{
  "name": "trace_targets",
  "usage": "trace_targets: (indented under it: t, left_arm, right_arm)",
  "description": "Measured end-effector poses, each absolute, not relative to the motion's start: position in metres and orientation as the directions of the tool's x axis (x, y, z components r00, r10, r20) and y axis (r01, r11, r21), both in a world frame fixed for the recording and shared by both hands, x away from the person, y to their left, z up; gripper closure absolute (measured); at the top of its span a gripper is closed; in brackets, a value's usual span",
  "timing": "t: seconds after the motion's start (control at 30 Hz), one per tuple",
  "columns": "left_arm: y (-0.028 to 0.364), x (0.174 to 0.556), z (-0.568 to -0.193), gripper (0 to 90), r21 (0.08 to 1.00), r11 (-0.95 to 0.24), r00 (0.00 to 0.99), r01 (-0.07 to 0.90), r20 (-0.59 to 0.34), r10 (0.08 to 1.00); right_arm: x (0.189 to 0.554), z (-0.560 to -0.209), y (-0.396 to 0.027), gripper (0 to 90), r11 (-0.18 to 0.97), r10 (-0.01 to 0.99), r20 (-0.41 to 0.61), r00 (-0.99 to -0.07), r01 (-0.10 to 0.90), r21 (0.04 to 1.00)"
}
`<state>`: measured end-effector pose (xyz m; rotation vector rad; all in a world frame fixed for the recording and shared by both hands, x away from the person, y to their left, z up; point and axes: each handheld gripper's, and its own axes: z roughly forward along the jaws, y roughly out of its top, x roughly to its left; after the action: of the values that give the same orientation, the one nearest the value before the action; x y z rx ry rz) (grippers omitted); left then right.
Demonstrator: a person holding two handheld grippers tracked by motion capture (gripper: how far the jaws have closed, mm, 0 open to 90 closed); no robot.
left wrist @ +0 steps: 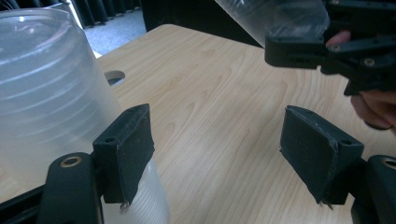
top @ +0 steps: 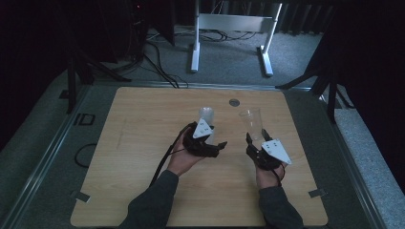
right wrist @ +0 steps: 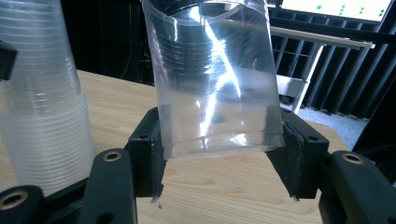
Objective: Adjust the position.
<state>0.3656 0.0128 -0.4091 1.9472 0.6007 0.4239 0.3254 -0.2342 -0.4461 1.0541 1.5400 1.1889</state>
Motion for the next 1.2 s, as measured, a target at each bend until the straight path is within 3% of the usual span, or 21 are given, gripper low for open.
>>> trace_targets:
  t: [1.2]
  left_arm:
    - [-0.003, 0.379, -0.406, 25.0, 0.917, -0.268, 0.806, 0.296, -0.090, 0.584]
  right_arm:
    - [0.320, -0.447, -0.228, 42.0, 0.190, 0.947, -0.158, -0.278, 0.093, 0.977]
